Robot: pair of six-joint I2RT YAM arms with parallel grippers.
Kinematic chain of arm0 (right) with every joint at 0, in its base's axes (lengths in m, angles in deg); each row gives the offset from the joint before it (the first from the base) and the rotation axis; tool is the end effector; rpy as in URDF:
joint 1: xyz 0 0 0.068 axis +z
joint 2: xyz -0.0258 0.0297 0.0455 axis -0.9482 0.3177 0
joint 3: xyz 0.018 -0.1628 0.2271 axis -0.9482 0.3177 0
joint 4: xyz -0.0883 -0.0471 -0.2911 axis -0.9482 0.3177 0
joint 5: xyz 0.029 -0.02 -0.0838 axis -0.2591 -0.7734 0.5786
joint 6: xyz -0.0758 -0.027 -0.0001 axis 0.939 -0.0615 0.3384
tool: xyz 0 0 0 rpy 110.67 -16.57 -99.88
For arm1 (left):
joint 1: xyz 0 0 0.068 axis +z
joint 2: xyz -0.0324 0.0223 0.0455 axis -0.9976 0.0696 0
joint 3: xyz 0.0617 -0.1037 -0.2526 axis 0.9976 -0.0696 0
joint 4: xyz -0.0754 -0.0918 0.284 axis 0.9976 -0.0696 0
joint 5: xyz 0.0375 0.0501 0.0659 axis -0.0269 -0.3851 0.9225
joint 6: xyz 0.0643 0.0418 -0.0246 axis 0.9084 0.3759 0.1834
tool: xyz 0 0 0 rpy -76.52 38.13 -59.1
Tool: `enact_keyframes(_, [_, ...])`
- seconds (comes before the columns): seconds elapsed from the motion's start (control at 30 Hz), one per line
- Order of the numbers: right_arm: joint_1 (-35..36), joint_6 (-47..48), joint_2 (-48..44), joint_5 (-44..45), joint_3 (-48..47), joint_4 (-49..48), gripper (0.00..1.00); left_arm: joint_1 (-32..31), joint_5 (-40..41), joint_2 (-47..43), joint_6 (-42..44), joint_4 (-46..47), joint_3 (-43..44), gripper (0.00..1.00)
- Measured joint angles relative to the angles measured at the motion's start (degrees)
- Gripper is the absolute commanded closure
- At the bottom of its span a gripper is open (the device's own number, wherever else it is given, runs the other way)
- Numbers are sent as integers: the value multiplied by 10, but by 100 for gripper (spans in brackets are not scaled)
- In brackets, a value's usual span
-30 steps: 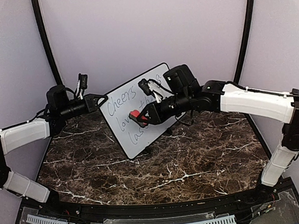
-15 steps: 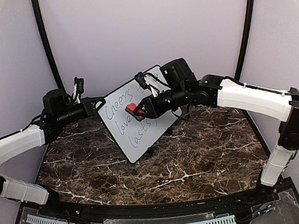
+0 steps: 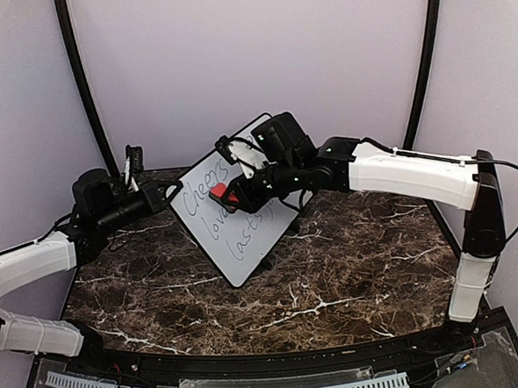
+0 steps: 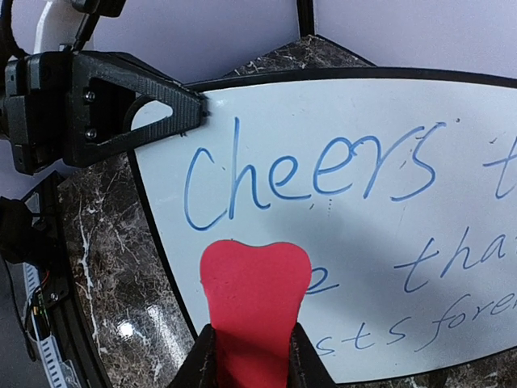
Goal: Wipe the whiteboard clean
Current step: Erase the whiteboard at the center of the board.
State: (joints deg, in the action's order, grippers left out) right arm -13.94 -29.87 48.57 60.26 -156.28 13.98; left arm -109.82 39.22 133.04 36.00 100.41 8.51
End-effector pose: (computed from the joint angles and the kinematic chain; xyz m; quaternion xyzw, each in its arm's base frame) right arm 0.2701 0.4365 0.3195 -0.3748 0.7878 0.3025 0.3840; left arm 0.2914 -0.1575 0.2737 0.0648 0.7122 -0.4590 0.5272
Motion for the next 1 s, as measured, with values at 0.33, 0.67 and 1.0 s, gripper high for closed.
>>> enact_keyframes(0.33, [31, 47, 53, 65, -35, -61, 91, -1, 0, 5, -2, 16, -5, 100])
enact_keyframes(0.67, [38, 70, 98, 93, -61, -91, 91, -3, -9, 15, -15, 29, -10, 100])
enact_keyframes(1.0, [46, 72, 104, 92, -65, -107, 92, -3, -9, 22, -20, 40, -10, 100])
